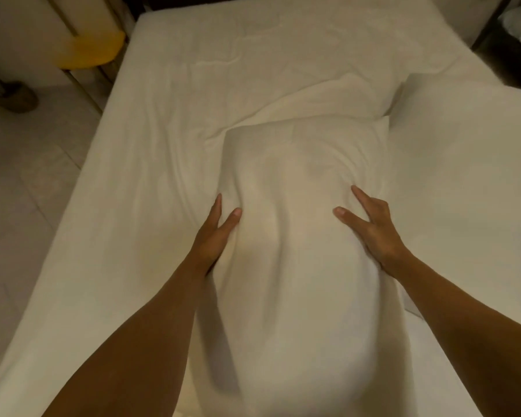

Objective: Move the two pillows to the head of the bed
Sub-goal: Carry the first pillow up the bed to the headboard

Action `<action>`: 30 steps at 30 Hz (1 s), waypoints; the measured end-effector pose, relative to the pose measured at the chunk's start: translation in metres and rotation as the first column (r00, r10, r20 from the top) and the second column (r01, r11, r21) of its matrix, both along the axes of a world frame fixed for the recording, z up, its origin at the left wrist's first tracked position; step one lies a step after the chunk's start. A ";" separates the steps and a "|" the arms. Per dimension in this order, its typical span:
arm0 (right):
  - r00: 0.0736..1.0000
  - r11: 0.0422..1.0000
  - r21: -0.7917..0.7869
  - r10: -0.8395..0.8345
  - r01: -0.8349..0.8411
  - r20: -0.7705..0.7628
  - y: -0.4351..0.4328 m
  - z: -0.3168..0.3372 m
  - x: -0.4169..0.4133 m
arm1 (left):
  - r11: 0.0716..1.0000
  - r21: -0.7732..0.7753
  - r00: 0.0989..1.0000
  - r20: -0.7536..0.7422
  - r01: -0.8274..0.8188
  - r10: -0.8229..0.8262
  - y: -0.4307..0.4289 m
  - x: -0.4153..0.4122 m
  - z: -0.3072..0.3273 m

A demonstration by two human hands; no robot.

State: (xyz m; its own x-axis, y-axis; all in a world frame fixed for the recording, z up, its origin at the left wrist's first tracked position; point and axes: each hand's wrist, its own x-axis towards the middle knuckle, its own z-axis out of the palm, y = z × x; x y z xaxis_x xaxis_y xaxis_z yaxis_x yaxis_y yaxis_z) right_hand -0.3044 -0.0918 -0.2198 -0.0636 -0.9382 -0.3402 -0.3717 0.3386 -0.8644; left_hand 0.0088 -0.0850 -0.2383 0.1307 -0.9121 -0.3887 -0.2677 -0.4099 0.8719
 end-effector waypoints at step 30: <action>0.971 0.938 -0.262 0.198 -0.228 -0.136 0.010 0.009 0.043 | 0.955 -0.192 0.964 0.182 0.227 -0.192 0.018 -0.019 0.024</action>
